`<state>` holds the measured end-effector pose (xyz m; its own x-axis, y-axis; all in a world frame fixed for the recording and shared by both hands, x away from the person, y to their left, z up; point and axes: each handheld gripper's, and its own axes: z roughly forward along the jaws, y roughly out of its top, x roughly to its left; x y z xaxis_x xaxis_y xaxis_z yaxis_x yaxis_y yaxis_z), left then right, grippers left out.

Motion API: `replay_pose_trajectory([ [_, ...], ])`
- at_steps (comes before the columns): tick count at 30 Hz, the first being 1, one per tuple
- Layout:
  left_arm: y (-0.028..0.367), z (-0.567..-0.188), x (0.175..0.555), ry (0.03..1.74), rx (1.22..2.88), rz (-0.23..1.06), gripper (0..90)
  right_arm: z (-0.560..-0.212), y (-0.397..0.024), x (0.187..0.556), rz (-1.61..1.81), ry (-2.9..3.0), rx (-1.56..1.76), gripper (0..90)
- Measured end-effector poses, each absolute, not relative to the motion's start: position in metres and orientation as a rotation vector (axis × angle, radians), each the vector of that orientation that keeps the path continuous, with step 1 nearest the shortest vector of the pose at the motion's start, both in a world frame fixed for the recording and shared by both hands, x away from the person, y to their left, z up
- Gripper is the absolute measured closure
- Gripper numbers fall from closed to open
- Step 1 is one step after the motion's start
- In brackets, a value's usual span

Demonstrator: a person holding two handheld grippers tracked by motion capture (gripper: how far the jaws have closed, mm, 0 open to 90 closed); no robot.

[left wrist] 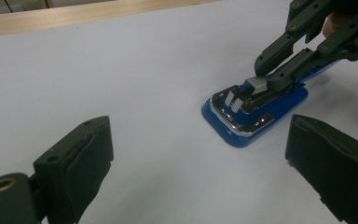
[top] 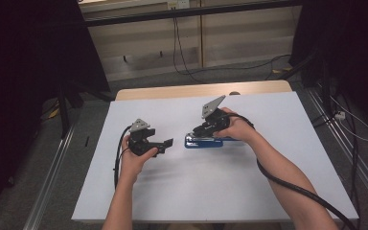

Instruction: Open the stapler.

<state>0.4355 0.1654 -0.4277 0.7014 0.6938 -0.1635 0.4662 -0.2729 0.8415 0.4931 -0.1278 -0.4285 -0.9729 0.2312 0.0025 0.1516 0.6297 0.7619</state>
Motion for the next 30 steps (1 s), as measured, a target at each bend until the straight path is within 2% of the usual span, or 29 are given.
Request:
replay_pose_trajectory([
  [30, 0.1661, -0.4288, 0.4368, 0.907, 1.934, 0.295, 7.7, -0.4340, -0.1223, 0.4969, 1.272, 2.776, 0.312, 79.2],
])
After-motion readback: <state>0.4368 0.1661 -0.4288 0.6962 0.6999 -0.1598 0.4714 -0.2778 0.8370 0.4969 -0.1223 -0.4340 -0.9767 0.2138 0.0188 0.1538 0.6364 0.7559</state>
